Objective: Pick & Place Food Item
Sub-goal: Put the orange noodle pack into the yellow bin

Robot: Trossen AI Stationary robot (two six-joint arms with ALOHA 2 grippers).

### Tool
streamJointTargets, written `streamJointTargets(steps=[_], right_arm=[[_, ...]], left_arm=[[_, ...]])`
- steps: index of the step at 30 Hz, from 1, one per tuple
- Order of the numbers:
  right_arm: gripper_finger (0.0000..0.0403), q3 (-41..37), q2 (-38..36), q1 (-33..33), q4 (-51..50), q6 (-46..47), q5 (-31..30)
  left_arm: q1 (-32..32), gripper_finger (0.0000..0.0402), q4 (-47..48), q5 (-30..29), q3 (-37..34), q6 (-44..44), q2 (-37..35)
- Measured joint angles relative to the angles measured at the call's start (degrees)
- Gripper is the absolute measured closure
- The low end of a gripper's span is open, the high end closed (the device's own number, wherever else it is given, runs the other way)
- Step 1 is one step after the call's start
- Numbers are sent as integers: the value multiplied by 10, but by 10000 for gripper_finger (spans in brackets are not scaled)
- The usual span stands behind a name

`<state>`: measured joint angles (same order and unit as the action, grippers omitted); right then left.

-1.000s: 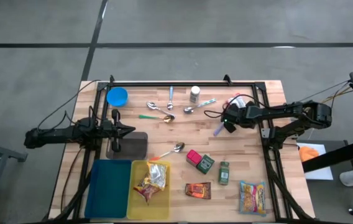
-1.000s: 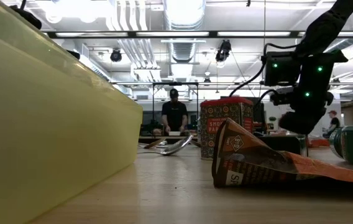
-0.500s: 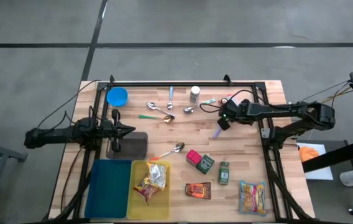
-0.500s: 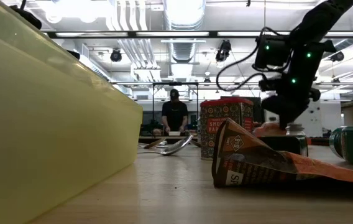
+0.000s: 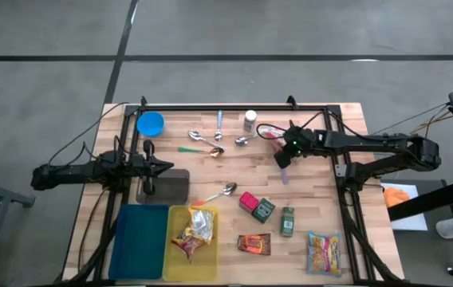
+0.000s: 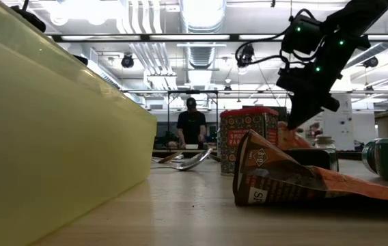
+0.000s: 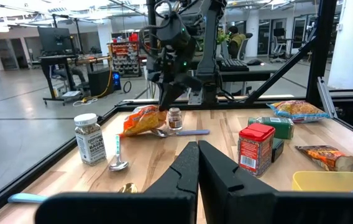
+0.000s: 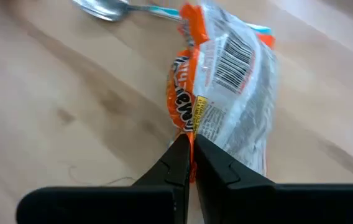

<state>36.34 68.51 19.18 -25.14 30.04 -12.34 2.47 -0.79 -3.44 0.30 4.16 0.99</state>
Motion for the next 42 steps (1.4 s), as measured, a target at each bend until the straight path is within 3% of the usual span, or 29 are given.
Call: streamJointTargets(steps=[14,28,42], right_arm=[[390,0,-4,0,108,0,158],[391,-3,-4,0,264,30,271],[395,-56,17,-22,530,30,416]], left_arm=[[0,391,0,0,0,0,0],[0,391,0,0,0,0,0],[0,391,0,0,0,0,0]])
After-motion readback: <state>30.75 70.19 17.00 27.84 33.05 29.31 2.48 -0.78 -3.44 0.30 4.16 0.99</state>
